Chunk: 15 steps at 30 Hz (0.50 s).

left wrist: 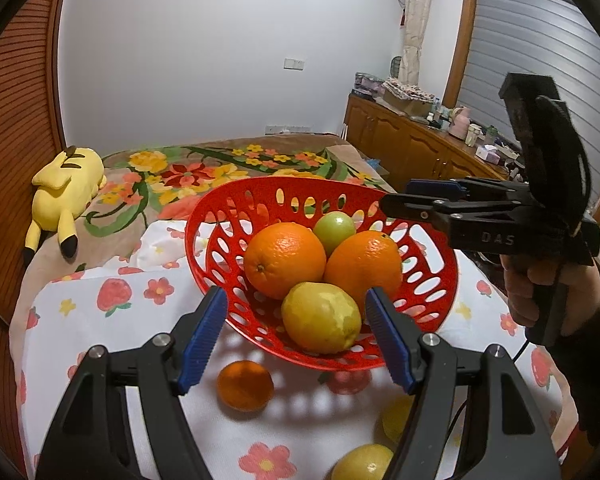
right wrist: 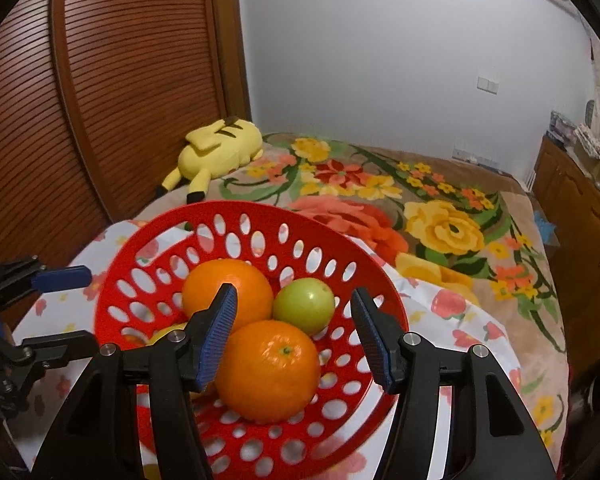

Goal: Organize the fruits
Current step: 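Move both open tools back toward the loose fruit on the table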

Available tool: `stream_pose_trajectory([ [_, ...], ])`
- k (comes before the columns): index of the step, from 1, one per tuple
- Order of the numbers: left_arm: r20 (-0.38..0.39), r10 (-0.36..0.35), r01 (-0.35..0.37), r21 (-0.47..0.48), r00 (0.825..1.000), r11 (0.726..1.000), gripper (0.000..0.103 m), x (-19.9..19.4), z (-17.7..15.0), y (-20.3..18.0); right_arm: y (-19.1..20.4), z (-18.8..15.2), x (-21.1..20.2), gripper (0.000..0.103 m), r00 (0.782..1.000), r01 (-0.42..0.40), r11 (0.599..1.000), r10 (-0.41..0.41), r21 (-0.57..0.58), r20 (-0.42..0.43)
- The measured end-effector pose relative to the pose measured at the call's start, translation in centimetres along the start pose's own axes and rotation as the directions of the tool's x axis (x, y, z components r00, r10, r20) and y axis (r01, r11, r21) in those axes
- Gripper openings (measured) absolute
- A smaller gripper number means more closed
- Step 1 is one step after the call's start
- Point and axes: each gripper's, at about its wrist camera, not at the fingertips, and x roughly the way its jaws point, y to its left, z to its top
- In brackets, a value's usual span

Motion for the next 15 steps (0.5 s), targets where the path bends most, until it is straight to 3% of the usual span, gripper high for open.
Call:
stream_pose_trajectory([
  [15,0.028,-0.011,0.011,0.021,1.000,1.000,0.073,-4.3,-2.8,-1.5,3.7,-3.7,-7.4,0.063,0.998,0.003,1.000,-0.004,0.014,0.066],
])
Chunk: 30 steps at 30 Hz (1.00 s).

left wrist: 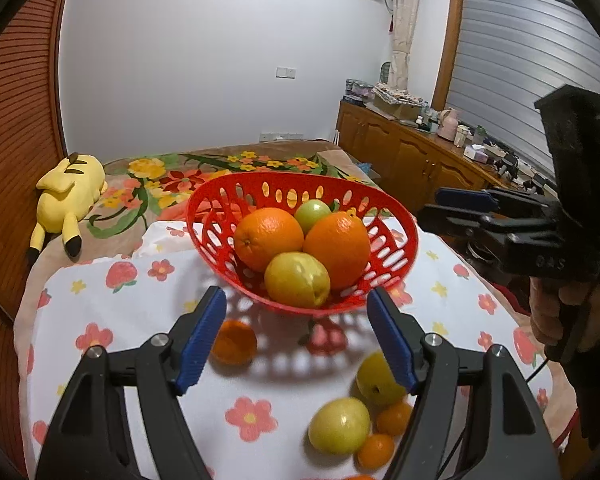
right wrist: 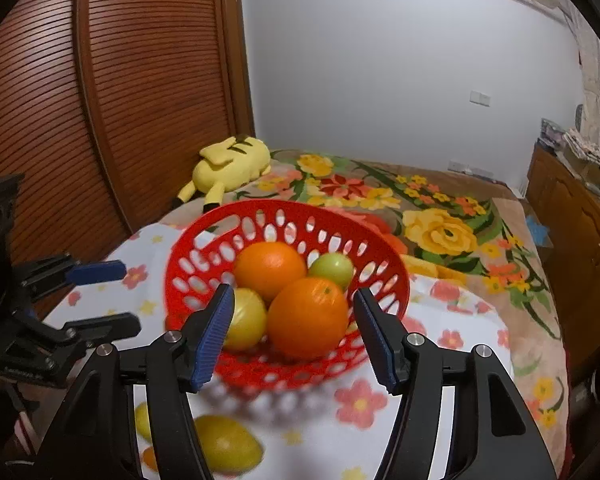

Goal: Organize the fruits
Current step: 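Move both open tools back toward the loose fruit on the table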

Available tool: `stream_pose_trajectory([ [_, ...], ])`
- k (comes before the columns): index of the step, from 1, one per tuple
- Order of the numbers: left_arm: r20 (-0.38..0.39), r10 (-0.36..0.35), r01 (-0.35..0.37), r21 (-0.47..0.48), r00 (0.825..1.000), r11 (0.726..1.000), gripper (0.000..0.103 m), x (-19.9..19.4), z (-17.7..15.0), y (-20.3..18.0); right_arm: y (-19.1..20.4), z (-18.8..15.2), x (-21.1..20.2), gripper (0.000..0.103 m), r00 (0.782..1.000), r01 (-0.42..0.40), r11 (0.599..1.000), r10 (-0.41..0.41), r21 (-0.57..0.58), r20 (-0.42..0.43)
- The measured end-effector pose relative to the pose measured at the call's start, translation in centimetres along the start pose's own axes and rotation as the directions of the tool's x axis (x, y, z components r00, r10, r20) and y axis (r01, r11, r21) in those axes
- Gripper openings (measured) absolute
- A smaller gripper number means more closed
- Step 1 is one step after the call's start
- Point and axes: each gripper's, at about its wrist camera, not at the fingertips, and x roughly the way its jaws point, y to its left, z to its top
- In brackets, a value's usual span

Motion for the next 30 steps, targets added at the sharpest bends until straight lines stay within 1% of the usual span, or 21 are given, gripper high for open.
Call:
stream_pose_trajectory([
  [7,0.005,0.006,-0.006,-0.001,1.000,1.000,0.073,-2.3,-1.8,-0.3,2.6,-2.9,-2.7,0.065,1.000,-0.002,1.000,0.002,-0.004,0.009],
  [14,0.000,0.012,-0.012,0.002,1.000,1.000,0.075,-4.1,-4.1,-1.1,4.1,-6.2,-3.9,0.068,1.000,-0.010,1.000,0.010,0.022,-0.003],
  [22,-0.068,0.010,-0.011,-0.012,0.998,1.000,0.075,-3.3,-7.3,-1.3,5.3,-9.9,-2.8,0.068,0.998,-0.026,0.999,0.029,0.044,-0.060],
  [28,-0.118,-0.004,0.002,-0.019,0.993,1.000,0.075,-2.4,-9.7,-2.1,5.8,-11.5,-2.7,0.068,0.995,-0.049,0.997,0.054,0.061,-0.079],
  [30,-0.124,-0.010,0.007,-0.029,0.992,1.000,0.075,-2.5,-10.3,-2.2,5.9,-12.1,-2.6,0.068,0.994,-0.051,0.996,0.058,0.073,-0.089],
])
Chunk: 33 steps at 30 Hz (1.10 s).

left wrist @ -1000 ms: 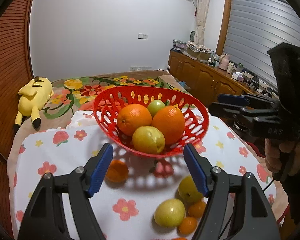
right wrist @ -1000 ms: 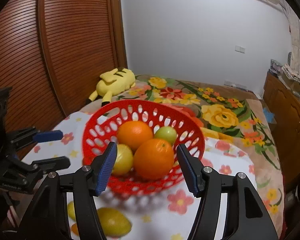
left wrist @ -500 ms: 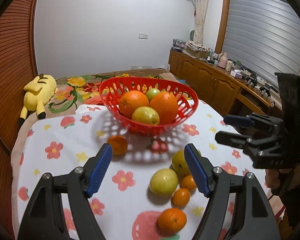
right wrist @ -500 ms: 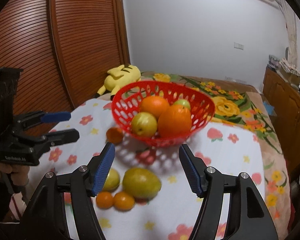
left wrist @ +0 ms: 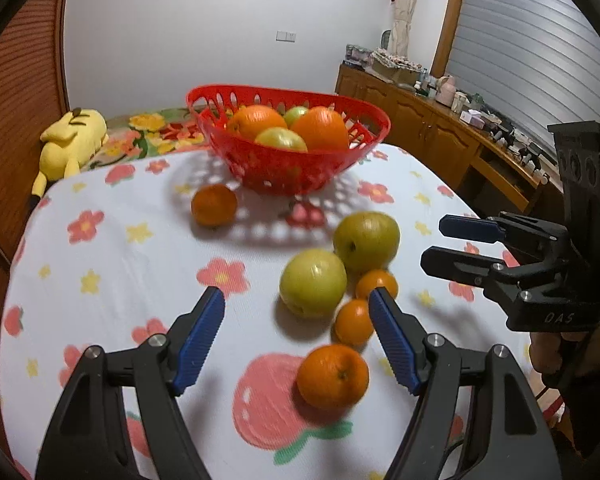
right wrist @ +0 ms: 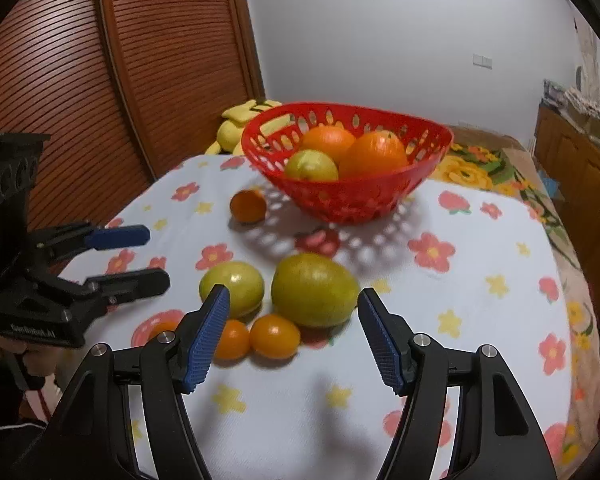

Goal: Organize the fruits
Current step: 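Move both open tools back toward the loose fruit on the table, then close the left tool on a large orange and lift it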

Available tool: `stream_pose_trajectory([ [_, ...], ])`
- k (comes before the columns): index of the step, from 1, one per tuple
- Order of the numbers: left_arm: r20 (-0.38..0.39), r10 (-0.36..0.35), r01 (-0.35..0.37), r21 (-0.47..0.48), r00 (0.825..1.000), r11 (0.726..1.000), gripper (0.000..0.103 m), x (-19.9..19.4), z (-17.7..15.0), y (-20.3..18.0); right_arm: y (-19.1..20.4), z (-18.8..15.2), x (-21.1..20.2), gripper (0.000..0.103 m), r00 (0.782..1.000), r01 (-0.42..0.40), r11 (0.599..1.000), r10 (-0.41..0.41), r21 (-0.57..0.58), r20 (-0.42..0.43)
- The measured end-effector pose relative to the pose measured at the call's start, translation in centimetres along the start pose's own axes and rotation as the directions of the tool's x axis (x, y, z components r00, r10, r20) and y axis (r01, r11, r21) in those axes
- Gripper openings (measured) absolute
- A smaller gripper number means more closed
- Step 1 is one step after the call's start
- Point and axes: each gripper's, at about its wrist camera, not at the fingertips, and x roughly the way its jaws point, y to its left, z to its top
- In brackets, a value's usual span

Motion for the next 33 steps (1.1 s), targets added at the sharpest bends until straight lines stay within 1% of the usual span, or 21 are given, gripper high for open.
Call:
stream_pose_trajectory([
  [4,-0.013,-0.011,0.011,-0.010,1.000,1.000,0.075,0.1,-1.0,-0.3,0.2,-0.9,-0.5,0.067,1.000,-0.008,1.000,0.008,0.011,-0.004],
  [6,-0.028,-0.030,0.030,-0.025,0.999,0.999,0.075,0.3,-1.5,-0.3,0.3,-1.4,-0.6,0.067,1.000,-0.017,1.000,0.017,0.024,-0.010],
  [12,-0.049,-0.049,0.048,-0.029,0.998,0.998,0.073,0.6,-2.7,-0.8,0.5,-2.6,-1.2,0.067,1.000,-0.022,0.999,0.023,0.043,-0.019],
  [16,-0.073,-0.053,0.052,-0.016,0.996,0.999,0.068,1.2,-3.3,-1.3,0.6,-2.9,-0.9,0.067,1.000,-0.021,0.999,0.022,0.045,-0.023],
  [18,-0.082,-0.057,0.056,-0.014,0.995,0.998,0.066,1.5,-3.5,-1.4,0.6,-2.9,-0.7,0.065,0.999,-0.021,0.999,0.023,0.046,-0.026],
  [21,-0.100,-0.074,0.073,-0.015,0.992,0.997,0.060,1.9,-3.8,-1.4,0.7,-2.9,-0.2,0.064,0.999,-0.023,0.999,0.025,0.047,-0.031],
  [22,-0.102,-0.075,0.075,-0.011,0.992,0.997,0.054,2.0,-3.8,-1.5,0.7,-2.9,-0.1,0.064,0.999,-0.023,0.999,0.024,0.046,-0.031],
  [23,-0.106,-0.077,0.077,-0.009,0.991,0.997,0.046,2.1,-4.0,-1.5,0.7,-2.9,0.0,0.064,0.999,-0.024,0.999,0.025,0.046,-0.032],
  [27,-0.098,-0.087,0.086,-0.013,0.991,0.996,0.044,2.0,-4.1,-1.4,0.6,-3.0,0.6,0.064,0.999,-0.024,0.999,0.025,0.048,-0.038],
  [33,-0.072,-0.079,0.076,-0.039,0.994,0.996,0.044,1.3,-3.8,-0.4,0.6,-2.8,1.6,0.063,0.998,-0.024,0.999,0.026,0.042,-0.053],
])
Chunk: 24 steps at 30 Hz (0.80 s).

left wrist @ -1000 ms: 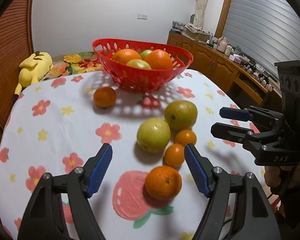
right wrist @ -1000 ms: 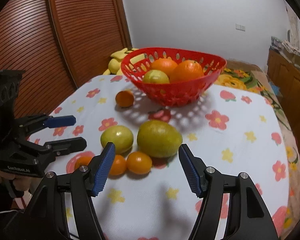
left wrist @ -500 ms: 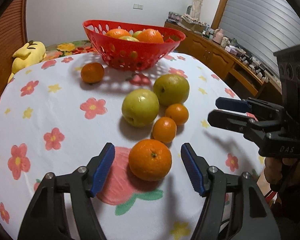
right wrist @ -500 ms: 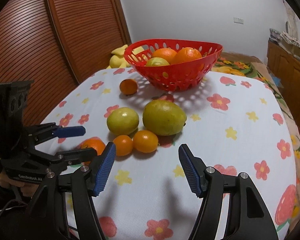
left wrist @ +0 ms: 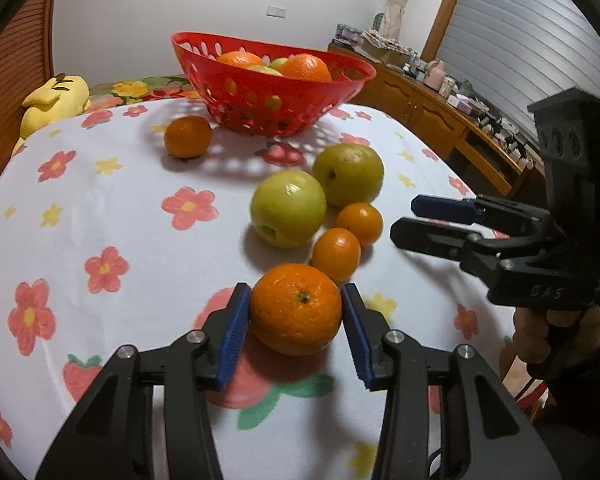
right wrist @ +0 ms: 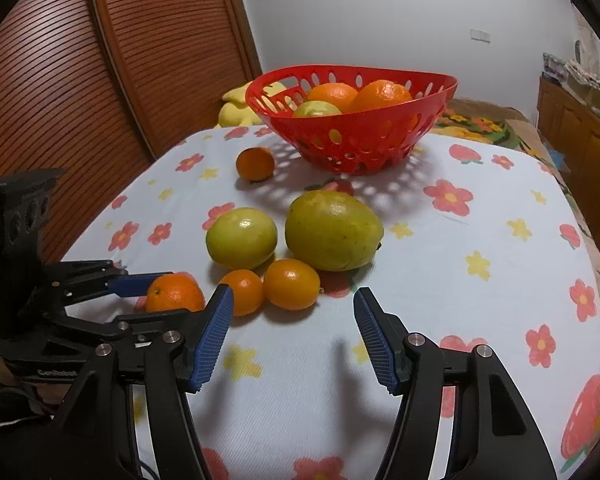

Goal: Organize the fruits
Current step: 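Close the left tool on a large orange and lift it, then grasp a small tangerine with the right tool while the left tool holds the orange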

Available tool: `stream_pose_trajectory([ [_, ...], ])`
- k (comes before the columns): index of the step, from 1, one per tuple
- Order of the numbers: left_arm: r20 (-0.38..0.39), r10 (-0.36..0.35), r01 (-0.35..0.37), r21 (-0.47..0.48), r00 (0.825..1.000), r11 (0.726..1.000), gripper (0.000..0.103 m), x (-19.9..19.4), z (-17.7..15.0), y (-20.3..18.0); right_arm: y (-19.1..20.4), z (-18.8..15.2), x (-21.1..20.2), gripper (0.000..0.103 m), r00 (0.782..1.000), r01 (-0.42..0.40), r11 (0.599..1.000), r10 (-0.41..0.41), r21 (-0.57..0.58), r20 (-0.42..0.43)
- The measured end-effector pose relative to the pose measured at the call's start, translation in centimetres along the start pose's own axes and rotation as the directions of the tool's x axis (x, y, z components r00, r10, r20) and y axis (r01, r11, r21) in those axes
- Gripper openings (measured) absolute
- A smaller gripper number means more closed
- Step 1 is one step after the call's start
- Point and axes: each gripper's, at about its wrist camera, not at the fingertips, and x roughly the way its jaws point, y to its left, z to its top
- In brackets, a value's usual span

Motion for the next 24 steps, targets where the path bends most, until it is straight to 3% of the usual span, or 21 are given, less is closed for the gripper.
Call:
stream_pose_trajectory([
  [24,0.046,0.016,-0.015,-0.017,0.999,1.000,0.044,-1.4,0.4,1.0,-0.8,0.6,2.9,0.049,0.999,-0.029,0.997,0.031,0.068,-0.033],
])
